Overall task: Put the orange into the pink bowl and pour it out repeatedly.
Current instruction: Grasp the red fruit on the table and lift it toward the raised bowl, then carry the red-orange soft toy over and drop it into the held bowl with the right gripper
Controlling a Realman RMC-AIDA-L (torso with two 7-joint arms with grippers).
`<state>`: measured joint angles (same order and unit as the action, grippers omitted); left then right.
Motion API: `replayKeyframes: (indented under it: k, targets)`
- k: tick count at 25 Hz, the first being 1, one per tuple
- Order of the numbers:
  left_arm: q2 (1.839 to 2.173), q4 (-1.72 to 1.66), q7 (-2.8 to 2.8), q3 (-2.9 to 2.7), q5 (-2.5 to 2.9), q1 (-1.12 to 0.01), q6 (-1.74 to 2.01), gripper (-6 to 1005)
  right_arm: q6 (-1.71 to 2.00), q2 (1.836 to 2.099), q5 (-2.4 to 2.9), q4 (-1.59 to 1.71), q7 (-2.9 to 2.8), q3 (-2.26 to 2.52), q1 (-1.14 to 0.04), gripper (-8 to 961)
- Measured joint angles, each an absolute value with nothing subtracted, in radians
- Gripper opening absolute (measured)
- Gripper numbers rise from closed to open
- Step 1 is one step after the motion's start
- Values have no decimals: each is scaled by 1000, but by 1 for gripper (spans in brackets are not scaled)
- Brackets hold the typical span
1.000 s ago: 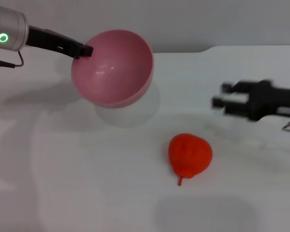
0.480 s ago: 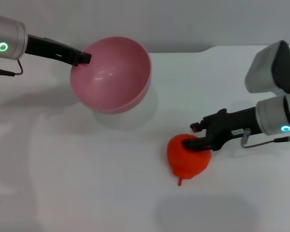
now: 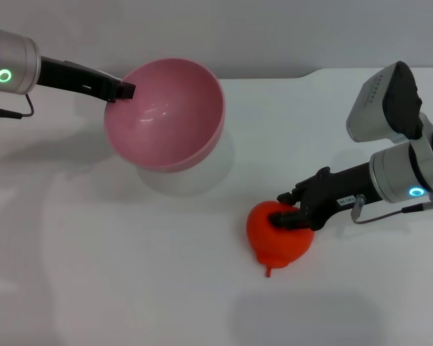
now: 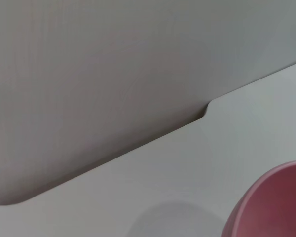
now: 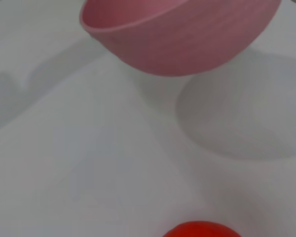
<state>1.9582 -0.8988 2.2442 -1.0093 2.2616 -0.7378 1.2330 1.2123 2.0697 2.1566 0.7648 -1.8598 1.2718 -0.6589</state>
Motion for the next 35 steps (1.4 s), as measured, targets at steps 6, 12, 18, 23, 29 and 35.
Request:
replayKeyframes:
  k: [6,12,18,23,29,35]
  targets:
    - [1959,-899,2242,-1009,2261,-734,1228,45,1211,2071,2158,778,-1861,1273,-655,251]
    - [1959,-899,2237,-1009,2261,-734,1225,45,1210,2073,2155,809,-1855,1273,-640,113]
    - [1958,-886,2234,-1009,2261,-732,1214,45,1291,2076,2136,954,-1894,1268,-595,63]
    - [1957,-885,2234,-1011,2261,-732,1213,45,1491,2078,2027,1126,-1902,1205,-562,53]
    - [1956,-885,2233,-1014,2261,-732,1213,45,1668,2075,1912,1339,-1924,1118,-568,62]
    - [1960,-885,2232,-1039,2261,-732,1219,45,1679,2074,1832,1476,-1936,1084,-578,75]
